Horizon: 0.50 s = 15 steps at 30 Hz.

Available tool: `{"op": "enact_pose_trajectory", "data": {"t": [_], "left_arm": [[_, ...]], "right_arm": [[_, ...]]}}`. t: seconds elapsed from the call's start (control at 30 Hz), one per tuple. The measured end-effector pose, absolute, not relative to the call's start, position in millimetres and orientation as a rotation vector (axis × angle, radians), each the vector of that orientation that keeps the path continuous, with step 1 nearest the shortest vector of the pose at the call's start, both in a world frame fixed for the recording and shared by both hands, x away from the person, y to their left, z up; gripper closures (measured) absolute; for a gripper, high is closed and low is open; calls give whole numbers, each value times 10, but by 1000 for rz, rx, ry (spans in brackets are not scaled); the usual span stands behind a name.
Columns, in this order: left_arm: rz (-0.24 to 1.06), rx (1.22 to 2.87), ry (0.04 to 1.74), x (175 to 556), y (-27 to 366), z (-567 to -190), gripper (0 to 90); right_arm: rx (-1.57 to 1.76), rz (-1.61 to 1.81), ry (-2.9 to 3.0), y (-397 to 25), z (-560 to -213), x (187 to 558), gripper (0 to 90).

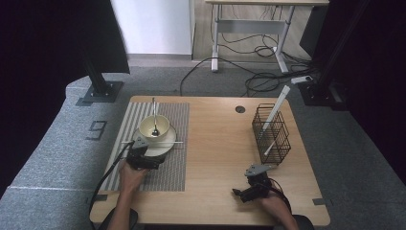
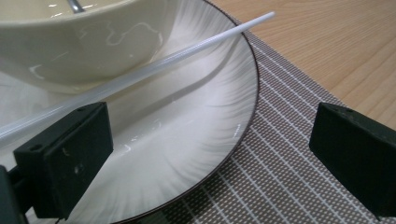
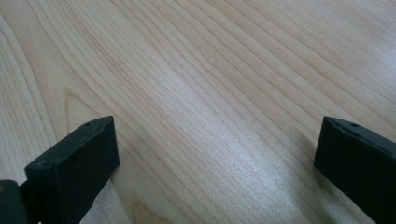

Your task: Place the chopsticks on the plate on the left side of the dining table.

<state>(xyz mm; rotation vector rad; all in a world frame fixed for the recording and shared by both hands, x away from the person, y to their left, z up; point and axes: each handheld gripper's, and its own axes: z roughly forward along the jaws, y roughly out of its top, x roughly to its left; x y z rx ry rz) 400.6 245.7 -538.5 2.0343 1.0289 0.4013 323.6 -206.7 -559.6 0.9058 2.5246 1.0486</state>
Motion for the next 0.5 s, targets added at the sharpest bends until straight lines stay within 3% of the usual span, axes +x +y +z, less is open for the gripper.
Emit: {"op": "enact_pose_trajectory", "data": {"t": [0.5], "left_arm": [[367,2046,958,3939,2293,-5309,0]], "right_arm": [[906,1048,2522,-2111,-5596,3197,0]]}}
